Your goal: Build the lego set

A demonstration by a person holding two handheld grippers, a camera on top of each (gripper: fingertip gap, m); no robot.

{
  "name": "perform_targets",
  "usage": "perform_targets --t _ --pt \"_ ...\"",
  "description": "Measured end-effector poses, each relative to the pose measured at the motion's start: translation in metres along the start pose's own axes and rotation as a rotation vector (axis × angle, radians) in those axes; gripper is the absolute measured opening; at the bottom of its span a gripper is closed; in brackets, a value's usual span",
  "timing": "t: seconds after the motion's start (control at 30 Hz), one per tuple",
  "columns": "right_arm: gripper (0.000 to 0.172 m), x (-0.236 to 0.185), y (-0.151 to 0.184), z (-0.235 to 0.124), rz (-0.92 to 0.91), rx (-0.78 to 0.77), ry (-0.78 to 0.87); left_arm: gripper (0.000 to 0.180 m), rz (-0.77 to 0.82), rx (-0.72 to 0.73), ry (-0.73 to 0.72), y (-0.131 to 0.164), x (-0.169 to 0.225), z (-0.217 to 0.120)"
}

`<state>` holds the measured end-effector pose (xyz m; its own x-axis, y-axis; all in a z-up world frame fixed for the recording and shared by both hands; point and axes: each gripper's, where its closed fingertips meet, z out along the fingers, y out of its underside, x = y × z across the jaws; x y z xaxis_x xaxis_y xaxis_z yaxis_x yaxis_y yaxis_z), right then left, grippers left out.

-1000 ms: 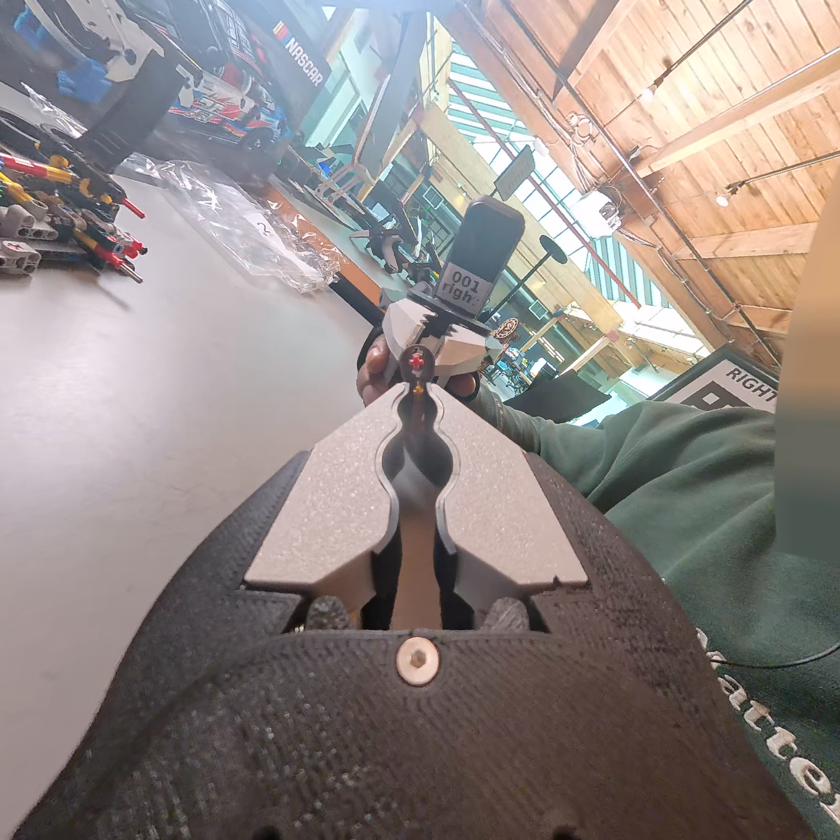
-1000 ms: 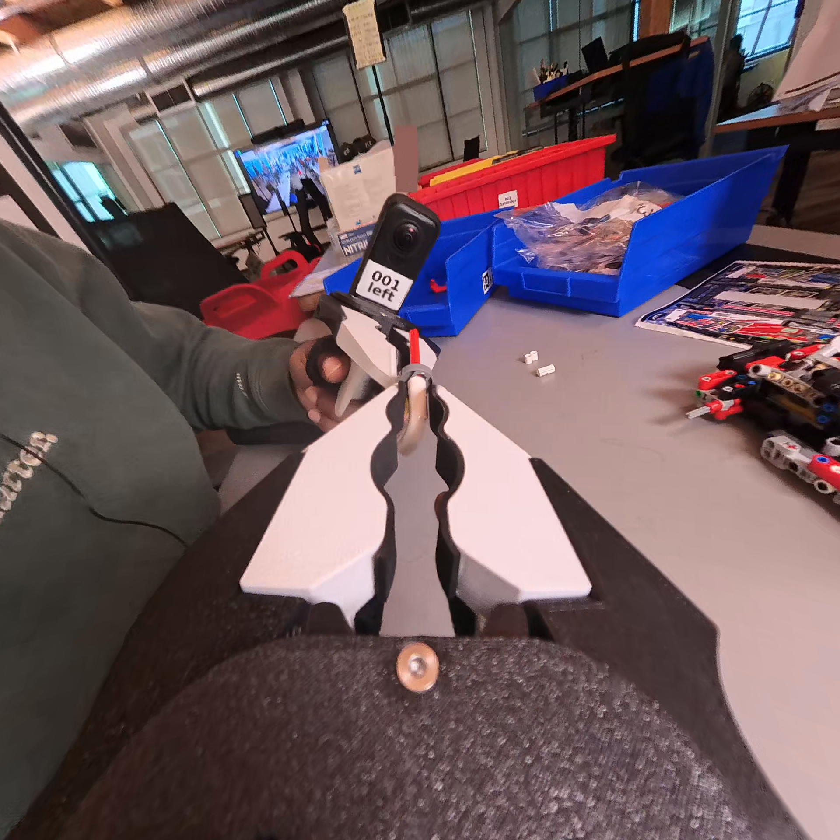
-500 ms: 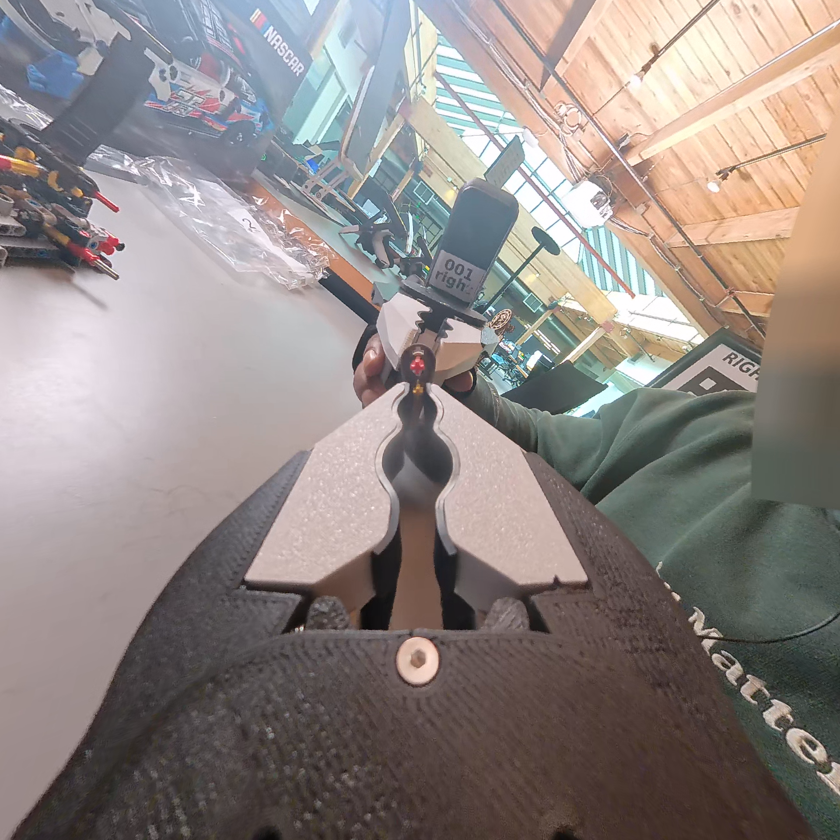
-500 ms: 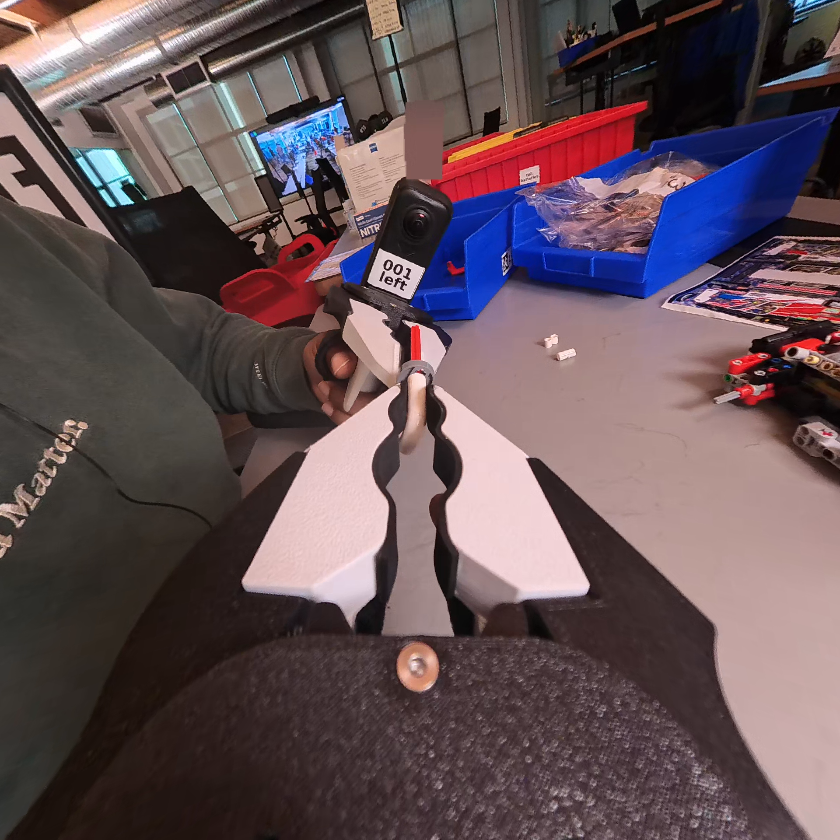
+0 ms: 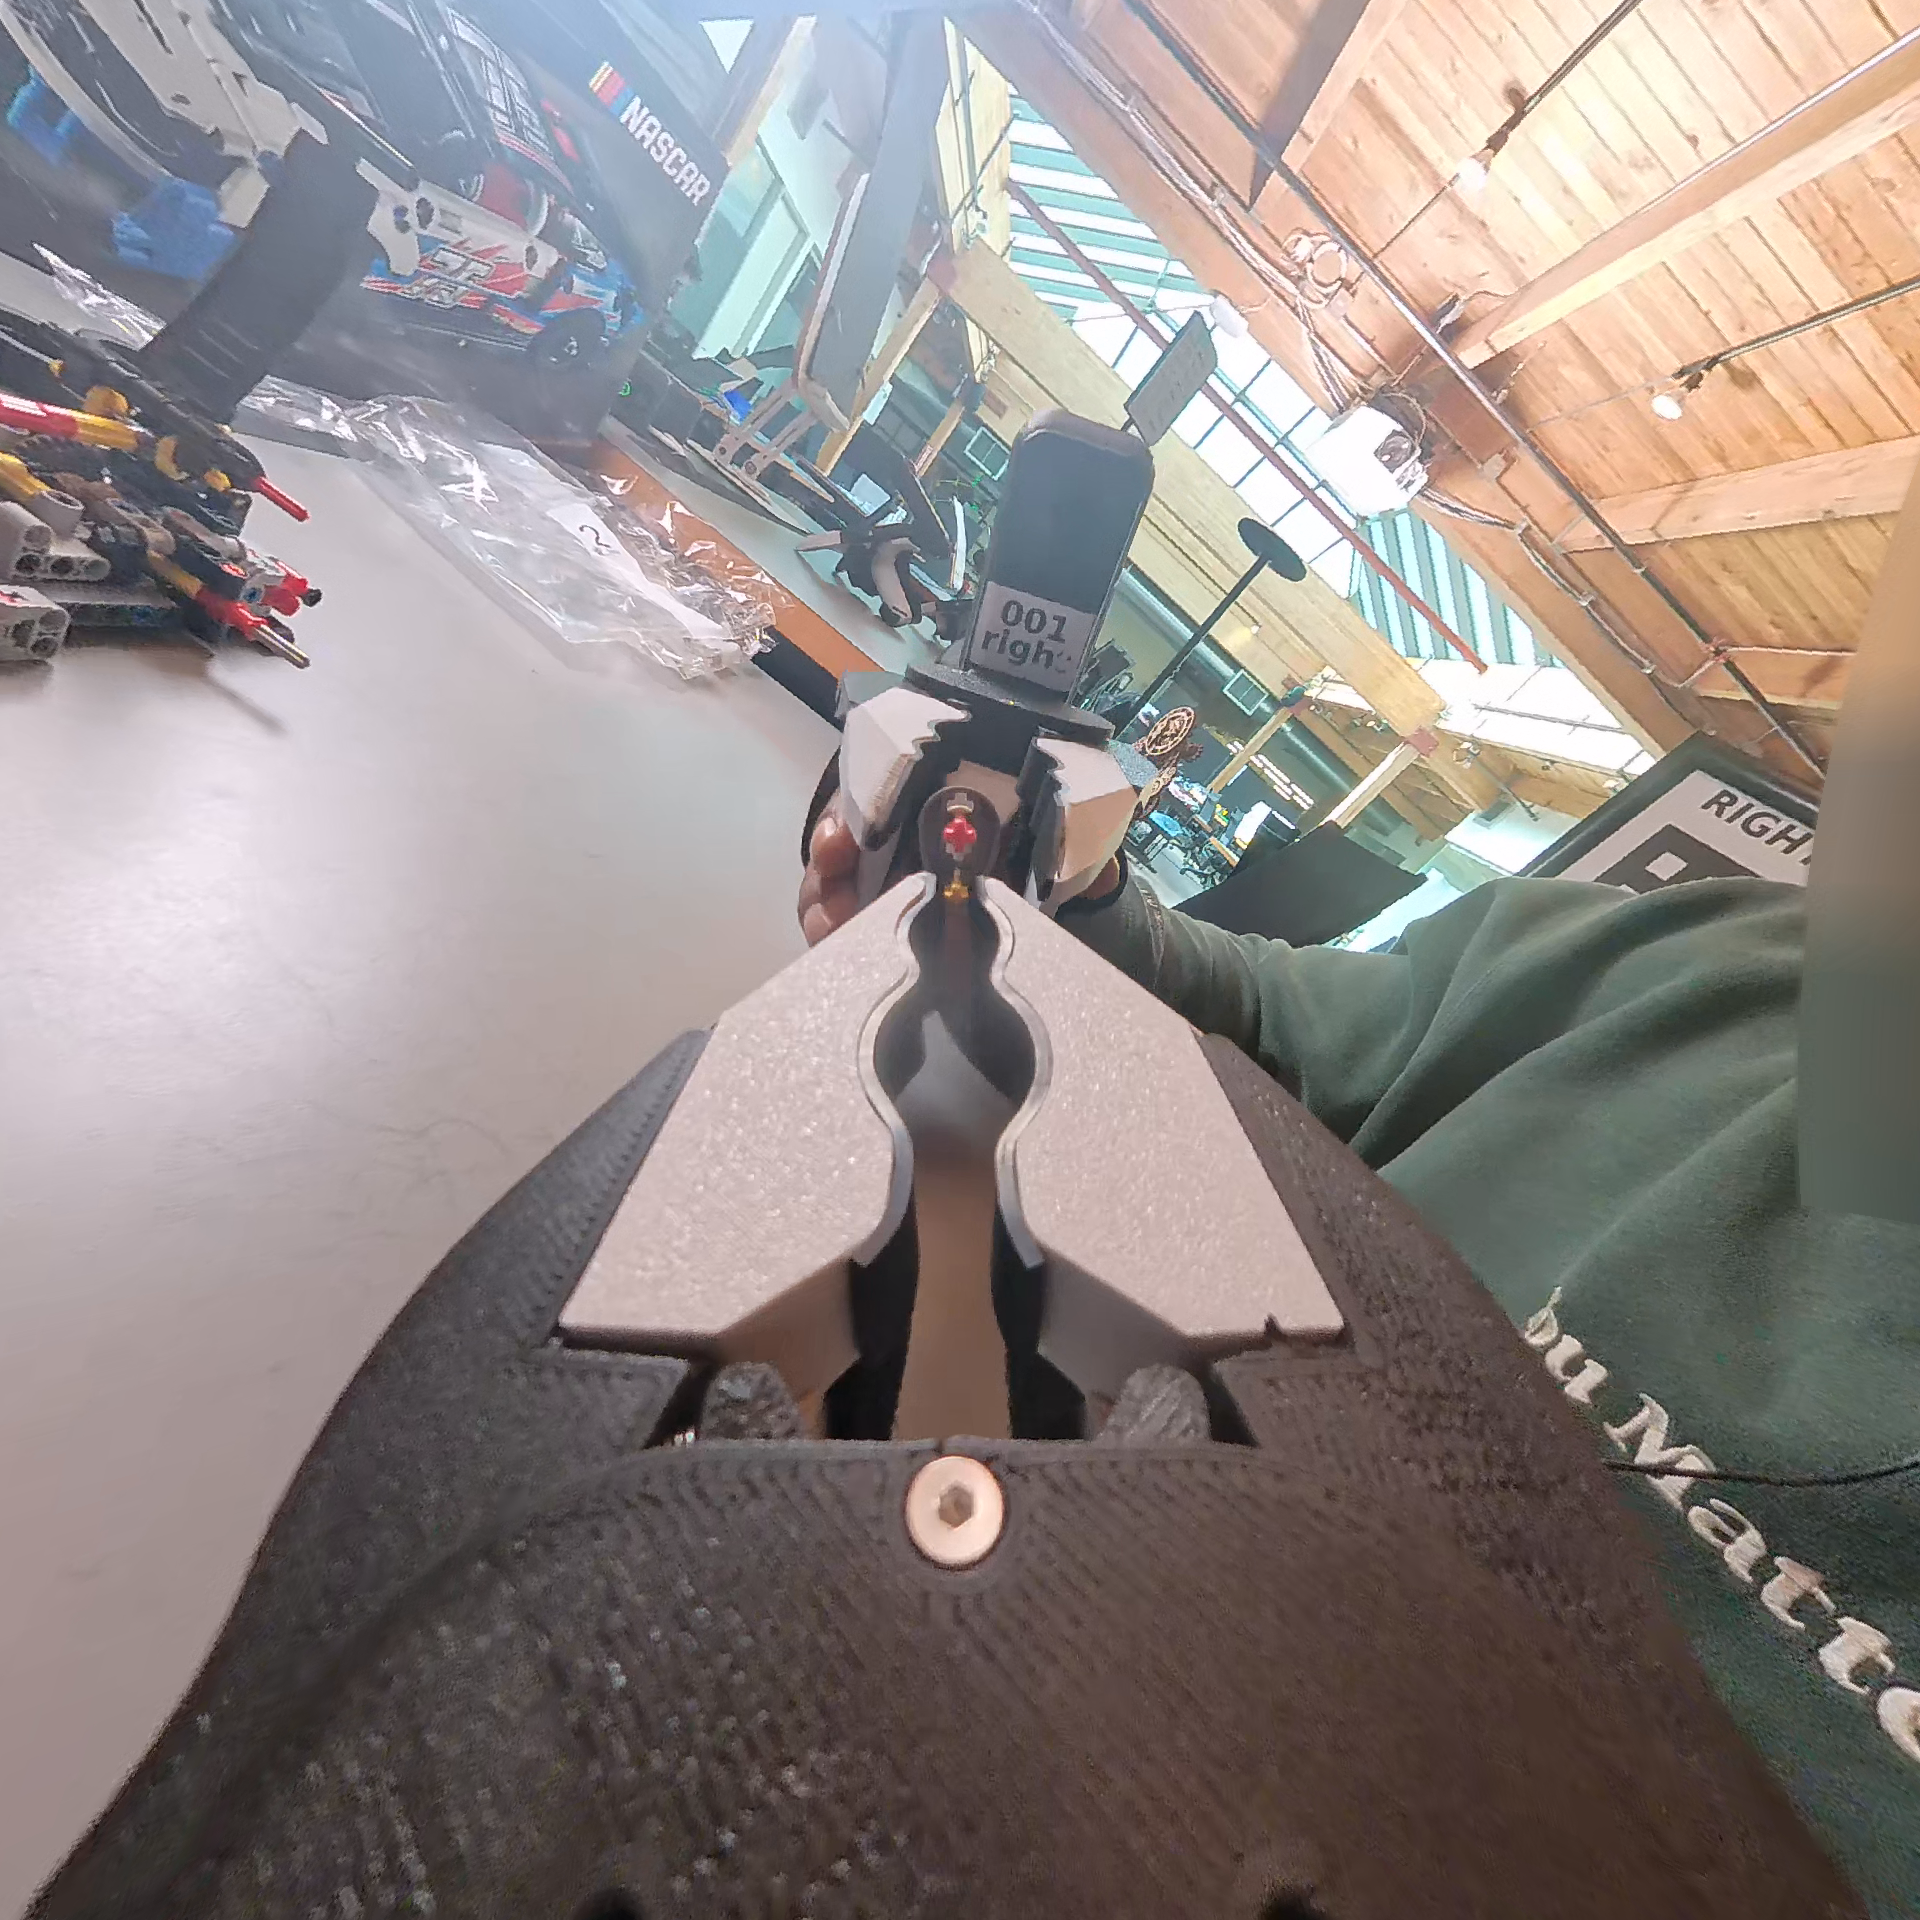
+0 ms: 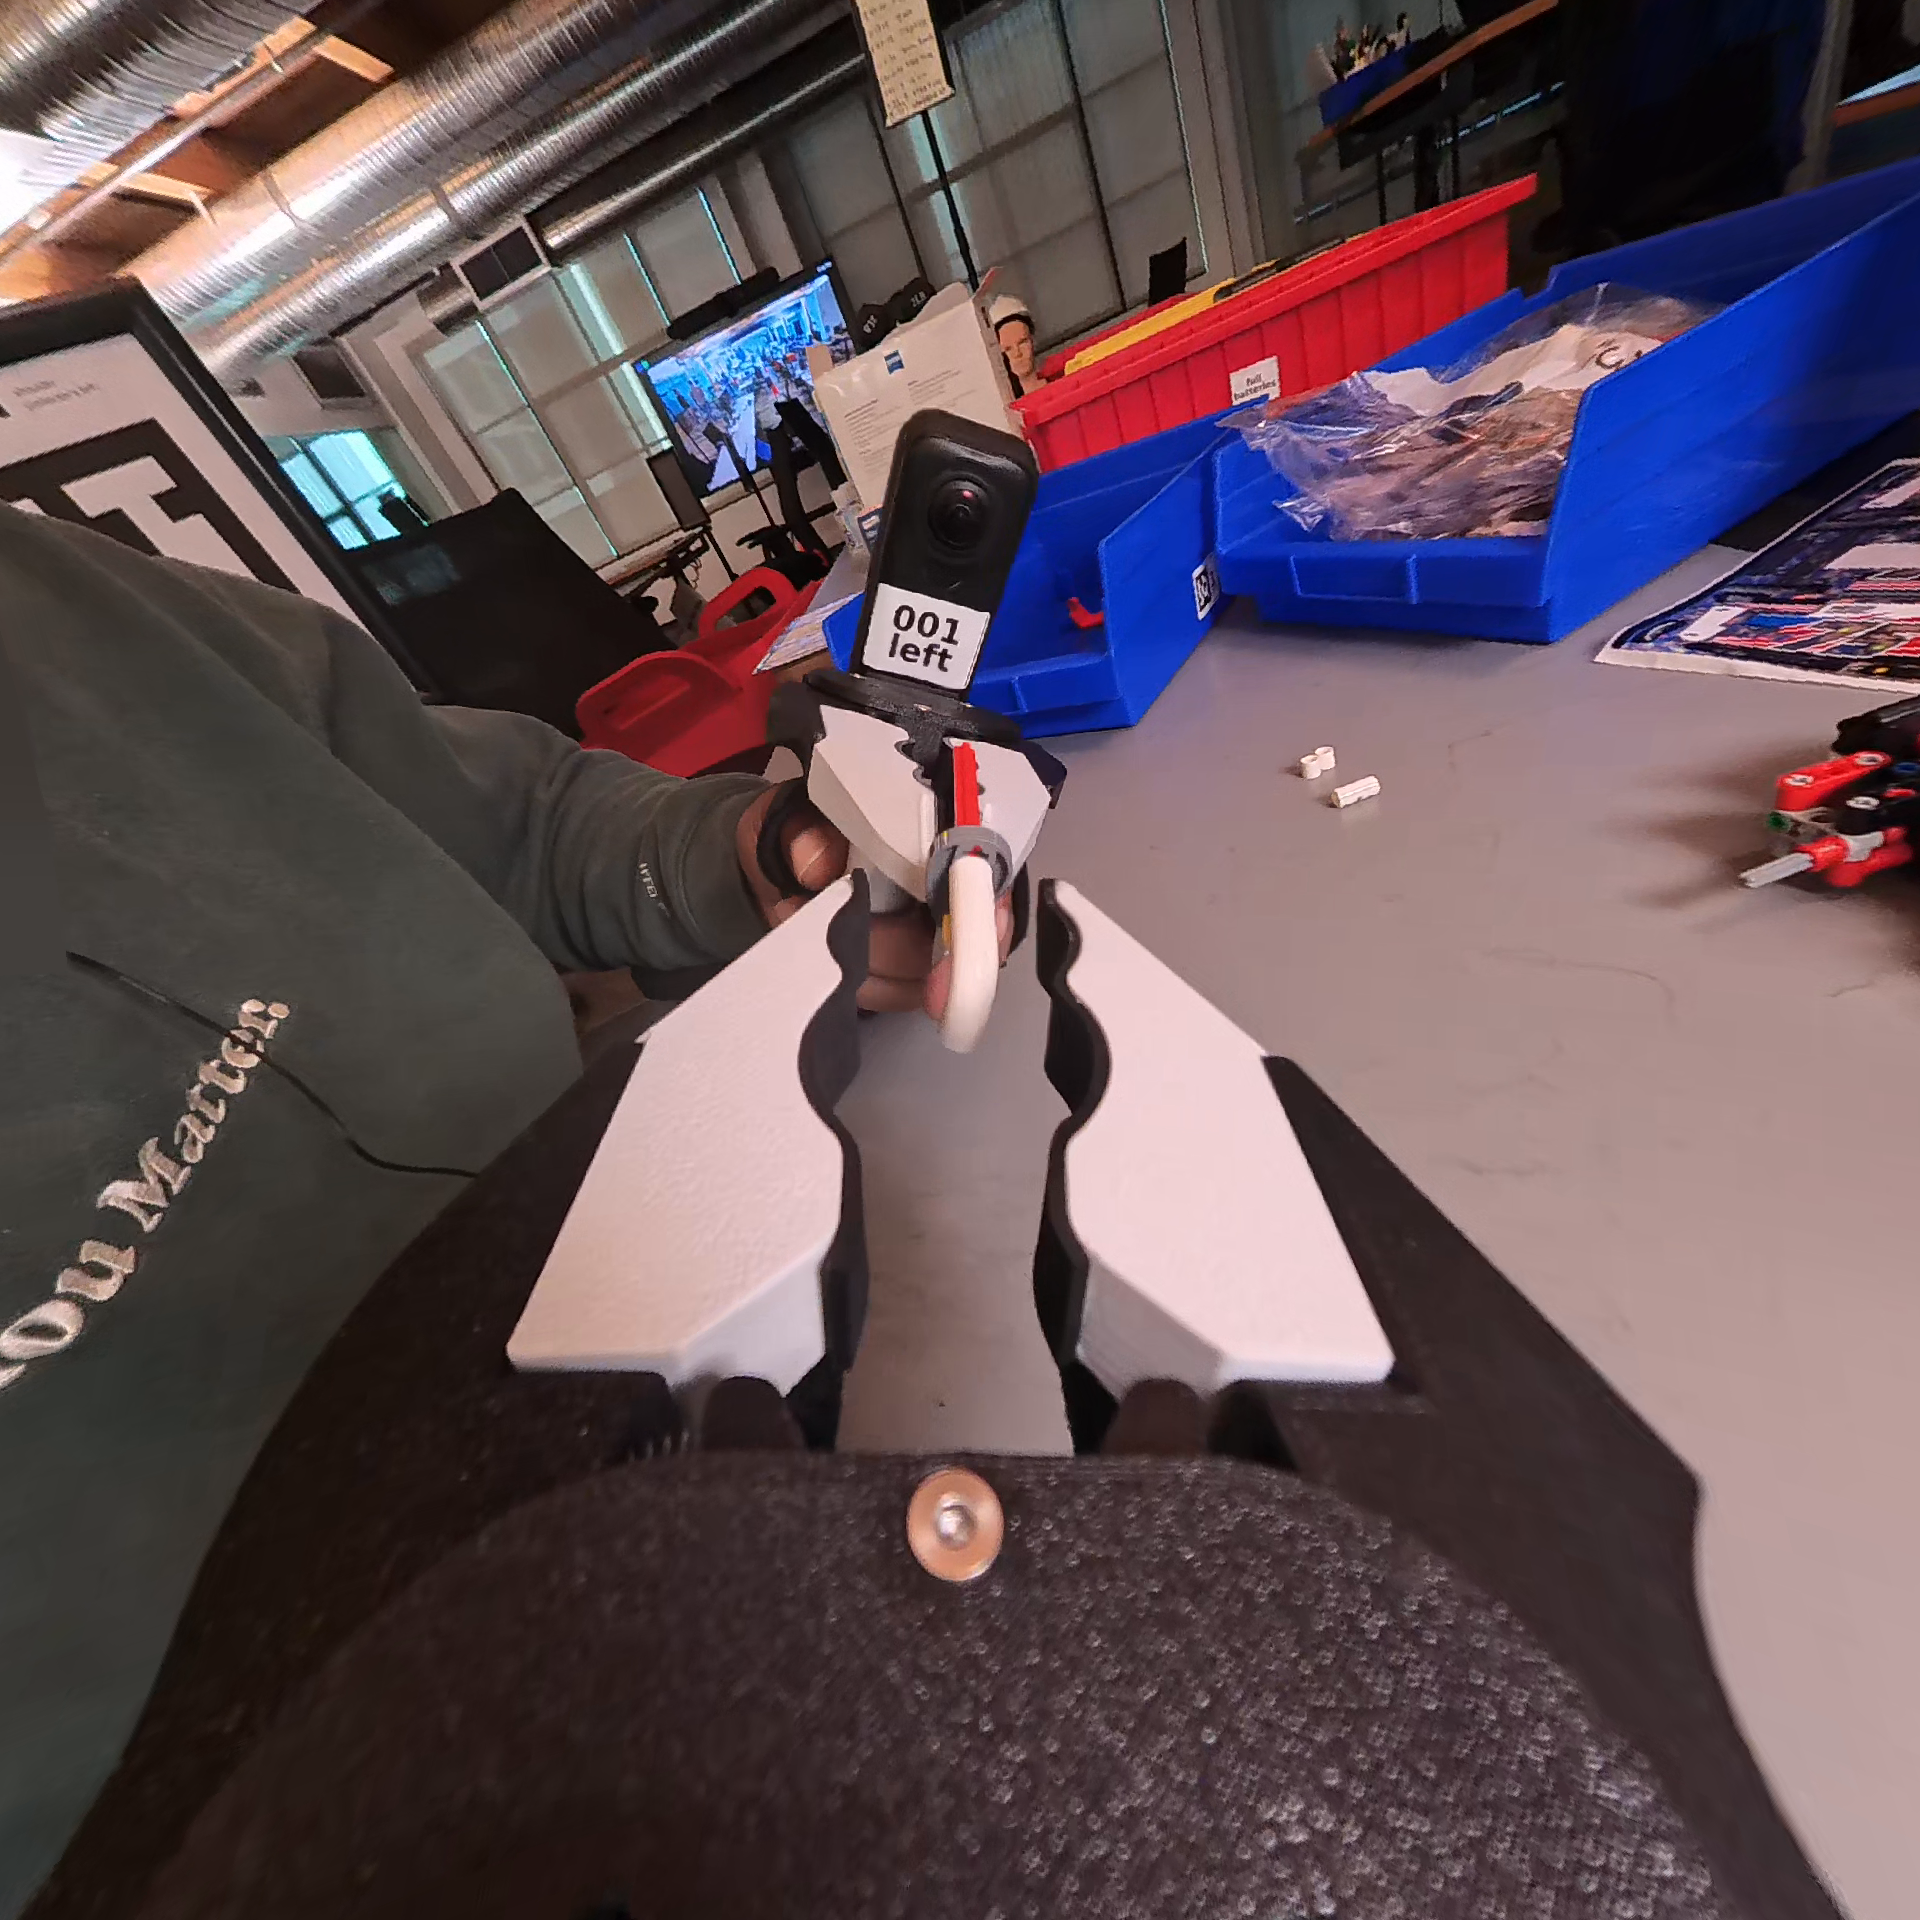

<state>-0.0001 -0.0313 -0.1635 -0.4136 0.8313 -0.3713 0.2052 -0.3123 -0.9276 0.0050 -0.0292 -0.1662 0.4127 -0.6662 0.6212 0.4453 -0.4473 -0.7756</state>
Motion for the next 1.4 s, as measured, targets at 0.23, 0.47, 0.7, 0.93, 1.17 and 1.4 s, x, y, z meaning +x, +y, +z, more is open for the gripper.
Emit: perform_targets --t 0.23,0.47,0.7,0.93,1.17,1.4 --pt "0.013 0.0 0.001 0.002 0.032 0.024 -0.015 0.001 0.039 -0.02 -0.006 0.005 0.001 0.003" --pt "0.013 -0.001 -0.001 0.002 -0.002 0.0 0.0 0.001 0.1 0.007 -0.039 -0.001 0.003 0.001" --pt "0.013 -0.005 -0.002 0.001 -0.017 -0.037 -0.012 0.001 0.102 0.021 -0.027 -0.005 0.008 0.001" --pt "0.013 -0.009 -0.003 0.001 -0.021 -0.056 -0.023 0.001 0.083 0.035 -0.004 -0.007 0.013 0.001" --pt "0.013 -0.012 0.0 -0.001 -0.011 -0.096 -0.05 0.001 0.087 0.02 0.011 -0.006 0.015 0.003" --pt "0.025 0.002 -0.006 -0.004 -0.14 -0.028 0.061 0.001 -0.039 0.1 0.009 -0.013 0.004 -0.002"
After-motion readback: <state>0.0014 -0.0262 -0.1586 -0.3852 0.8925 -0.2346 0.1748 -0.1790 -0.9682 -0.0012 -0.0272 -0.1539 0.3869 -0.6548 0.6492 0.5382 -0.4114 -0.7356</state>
